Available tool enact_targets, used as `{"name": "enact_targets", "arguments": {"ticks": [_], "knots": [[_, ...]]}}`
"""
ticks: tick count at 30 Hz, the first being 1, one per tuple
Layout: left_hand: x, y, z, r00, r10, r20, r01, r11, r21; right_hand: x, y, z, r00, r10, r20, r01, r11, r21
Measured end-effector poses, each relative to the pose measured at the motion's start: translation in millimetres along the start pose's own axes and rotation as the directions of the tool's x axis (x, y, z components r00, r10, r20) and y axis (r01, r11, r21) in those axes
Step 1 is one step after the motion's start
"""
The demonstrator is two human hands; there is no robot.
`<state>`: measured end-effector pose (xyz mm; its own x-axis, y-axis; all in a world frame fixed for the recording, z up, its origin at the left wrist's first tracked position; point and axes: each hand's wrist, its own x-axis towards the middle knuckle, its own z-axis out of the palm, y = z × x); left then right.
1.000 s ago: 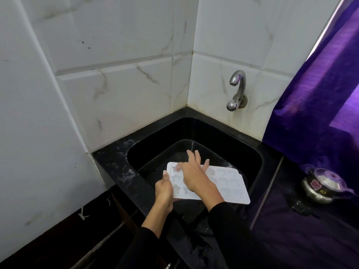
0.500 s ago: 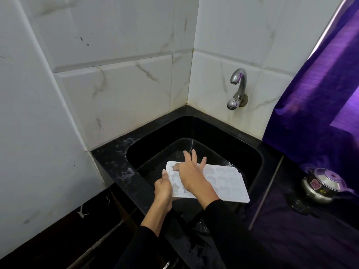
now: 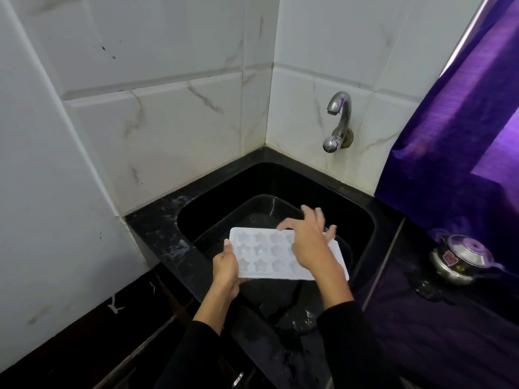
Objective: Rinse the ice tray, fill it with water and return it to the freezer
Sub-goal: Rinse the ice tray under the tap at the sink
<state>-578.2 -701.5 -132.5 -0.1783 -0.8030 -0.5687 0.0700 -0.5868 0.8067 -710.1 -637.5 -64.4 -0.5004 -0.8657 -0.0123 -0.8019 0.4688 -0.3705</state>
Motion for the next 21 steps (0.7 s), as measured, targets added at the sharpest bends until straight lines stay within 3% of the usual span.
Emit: {"name": "enact_targets", "arguments": {"ticks": [4,8,14,21], "knots": [[3.8,3.0,-5.4,1.0,-0.01,-0.012,0.009,1.0,-0.013,-11.3,42.5,-10.4,0.98,0.186,-0.074,-0.186,0.982,-0.002],[5.1,6.0,-7.1,1.0,-0.012,-0.016,0.011,1.0,-0.028,-20.9,62.5,-1.9,0.955,0.294,-0.048,-0.295,0.956,-0.011],[3.4,6.1,-7.5,1.0,-0.011,0.007,0.011,0.999,-0.036,-23.2,62.4,10.0,0.953,0.302,0.029,-0.301,0.953,-0.044],[1.3,7.7,-9.7,1.0,-0.009,0.005,0.009,0.999,-0.036,-22.5,64.1,10.1,0.953,0.303,0.024,-0.301,0.952,-0.065]]}}
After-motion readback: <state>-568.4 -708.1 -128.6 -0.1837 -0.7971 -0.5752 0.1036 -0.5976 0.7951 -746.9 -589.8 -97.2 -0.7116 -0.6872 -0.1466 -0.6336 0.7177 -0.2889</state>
